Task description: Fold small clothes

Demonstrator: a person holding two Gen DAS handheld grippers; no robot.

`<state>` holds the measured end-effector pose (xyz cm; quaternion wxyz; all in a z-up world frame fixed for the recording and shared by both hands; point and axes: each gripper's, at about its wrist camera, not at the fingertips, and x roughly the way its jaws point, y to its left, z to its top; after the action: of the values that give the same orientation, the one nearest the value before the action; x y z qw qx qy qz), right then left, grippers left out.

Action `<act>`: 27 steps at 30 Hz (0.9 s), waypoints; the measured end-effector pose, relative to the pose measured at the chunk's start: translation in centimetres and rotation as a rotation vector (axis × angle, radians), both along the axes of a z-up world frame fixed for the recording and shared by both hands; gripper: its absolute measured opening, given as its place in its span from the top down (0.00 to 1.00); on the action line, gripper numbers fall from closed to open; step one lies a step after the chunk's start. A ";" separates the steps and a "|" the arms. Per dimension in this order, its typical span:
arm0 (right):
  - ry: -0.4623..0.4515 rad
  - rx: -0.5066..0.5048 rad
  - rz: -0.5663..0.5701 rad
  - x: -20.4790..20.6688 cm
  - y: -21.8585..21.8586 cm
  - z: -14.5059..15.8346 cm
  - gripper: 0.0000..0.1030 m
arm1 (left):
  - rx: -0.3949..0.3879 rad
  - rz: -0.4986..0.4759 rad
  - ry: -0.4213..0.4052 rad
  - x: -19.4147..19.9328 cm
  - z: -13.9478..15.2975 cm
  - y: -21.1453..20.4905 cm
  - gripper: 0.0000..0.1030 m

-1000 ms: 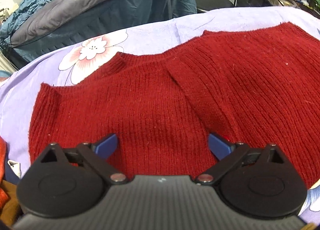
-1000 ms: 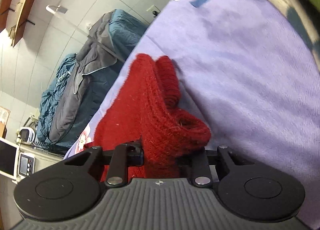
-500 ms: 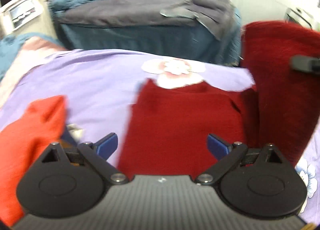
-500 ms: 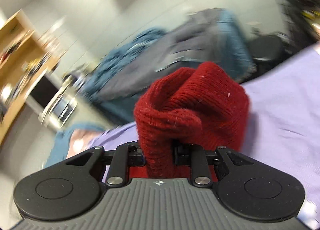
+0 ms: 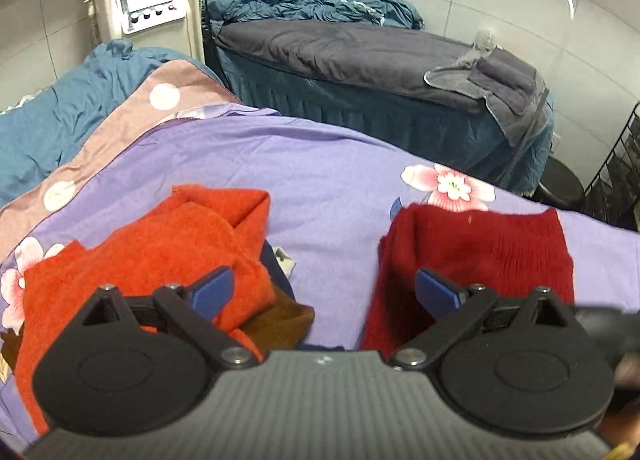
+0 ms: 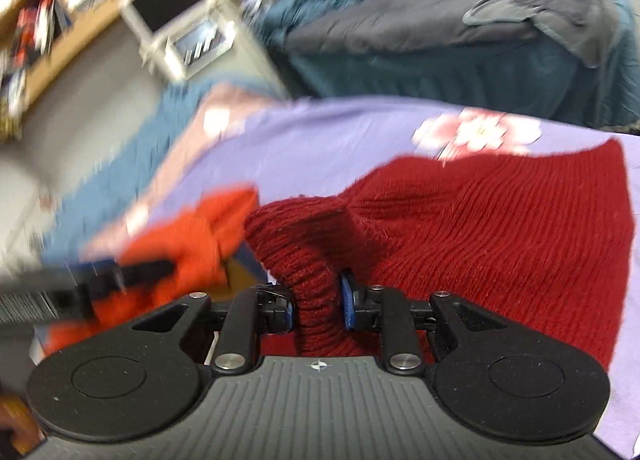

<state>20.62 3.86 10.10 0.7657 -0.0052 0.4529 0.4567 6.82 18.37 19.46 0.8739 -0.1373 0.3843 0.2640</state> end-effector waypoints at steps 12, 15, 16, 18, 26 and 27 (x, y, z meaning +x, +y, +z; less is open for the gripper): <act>-0.006 -0.008 0.173 -2.2 -0.8 -0.8 0.10 | -0.115 -0.147 -0.017 8.4 -0.5 -2.0 0.04; -0.006 0.053 0.116 -2.6 -3.2 1.3 0.10 | -0.115 -0.192 0.012 9.6 -1.5 -3.3 0.04; 0.000 0.076 0.089 -2.8 -4.5 1.9 0.11 | -0.127 -0.212 0.022 9.9 -2.0 -3.7 0.08; 0.001 0.106 0.031 -2.8 -7.3 2.9 0.12 | -0.154 -0.254 0.037 10.2 -2.7 -4.7 0.14; 0.087 0.011 -0.262 0.8 -14.7 1.7 0.17 | -0.114 -0.263 0.154 9.2 -6.9 -6.8 0.24; 0.090 0.006 -0.258 1.0 -14.6 1.6 0.17 | -0.103 -0.253 0.171 8.8 -7.3 -6.6 0.24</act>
<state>21.59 -10.76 11.66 0.7969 0.0758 0.4823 0.3558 15.63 11.81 12.15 0.8560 -0.1097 0.4847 0.1426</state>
